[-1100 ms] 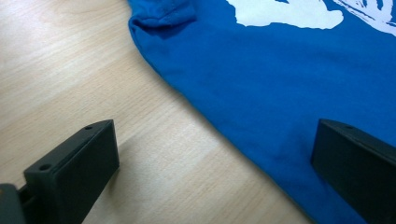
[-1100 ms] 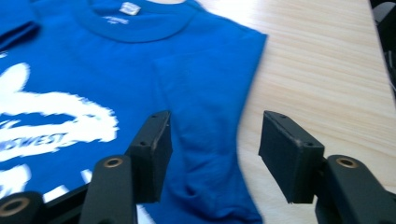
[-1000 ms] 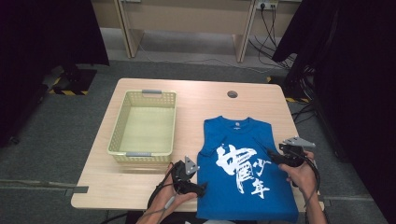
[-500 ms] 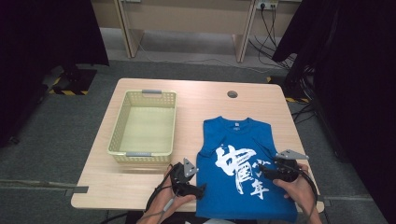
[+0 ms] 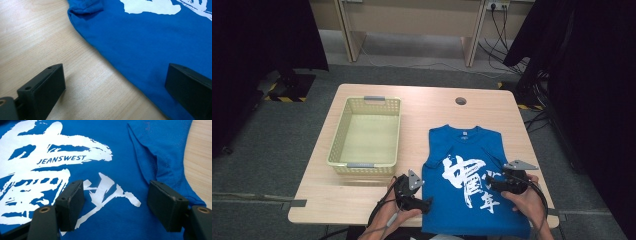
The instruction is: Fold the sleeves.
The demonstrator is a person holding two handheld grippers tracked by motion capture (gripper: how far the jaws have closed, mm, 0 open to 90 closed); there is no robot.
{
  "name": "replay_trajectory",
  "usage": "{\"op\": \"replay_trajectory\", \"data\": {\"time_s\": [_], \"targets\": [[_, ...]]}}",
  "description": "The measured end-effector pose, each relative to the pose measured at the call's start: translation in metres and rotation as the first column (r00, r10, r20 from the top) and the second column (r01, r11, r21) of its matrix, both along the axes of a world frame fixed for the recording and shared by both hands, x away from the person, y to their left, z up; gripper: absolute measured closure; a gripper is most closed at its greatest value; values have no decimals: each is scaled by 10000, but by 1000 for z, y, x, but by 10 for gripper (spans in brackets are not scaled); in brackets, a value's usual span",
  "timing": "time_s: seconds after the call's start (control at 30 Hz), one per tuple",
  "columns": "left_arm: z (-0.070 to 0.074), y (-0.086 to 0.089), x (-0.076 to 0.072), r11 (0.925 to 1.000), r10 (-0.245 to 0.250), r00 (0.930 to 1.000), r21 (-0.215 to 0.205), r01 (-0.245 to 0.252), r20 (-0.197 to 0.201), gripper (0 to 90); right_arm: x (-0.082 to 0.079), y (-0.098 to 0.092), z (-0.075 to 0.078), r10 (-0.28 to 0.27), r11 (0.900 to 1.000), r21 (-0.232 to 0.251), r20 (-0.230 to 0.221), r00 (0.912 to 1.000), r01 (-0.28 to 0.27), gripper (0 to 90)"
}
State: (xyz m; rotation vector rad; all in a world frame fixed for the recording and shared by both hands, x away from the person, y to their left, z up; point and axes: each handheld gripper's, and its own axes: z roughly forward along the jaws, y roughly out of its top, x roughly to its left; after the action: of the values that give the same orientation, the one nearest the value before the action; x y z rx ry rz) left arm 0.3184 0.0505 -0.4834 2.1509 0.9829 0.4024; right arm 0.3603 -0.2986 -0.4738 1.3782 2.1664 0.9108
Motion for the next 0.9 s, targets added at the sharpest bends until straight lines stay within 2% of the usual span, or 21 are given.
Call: {"op": "replay_trajectory", "data": {"time_s": [0.23,0.3,0.5,0.6,0.9], "targets": [[0,1,0,10000,11,10000,-30,-11,-8,21,0,2,-1,1,10000,2,66,10000,-1,300],[0,2,0,10000,-24,10000,-63,24,-29,23,-1,2,-1,36,10000,12,132,9999,-37,273],[1,7,0,9989,-8,9999,-465,1,-153,31,-7,8,3,106,9992,389,445,9990,-123,211],[1,10,-2,9990,-12,9999,-441,7,-131,33,-12,13,7,177,9983,547,588,9981,-210,166],[1,22,-12,9994,87,10000,-330,-86,24,35,-26,19,6,485,9969,579,682,9965,-524,134]]}}
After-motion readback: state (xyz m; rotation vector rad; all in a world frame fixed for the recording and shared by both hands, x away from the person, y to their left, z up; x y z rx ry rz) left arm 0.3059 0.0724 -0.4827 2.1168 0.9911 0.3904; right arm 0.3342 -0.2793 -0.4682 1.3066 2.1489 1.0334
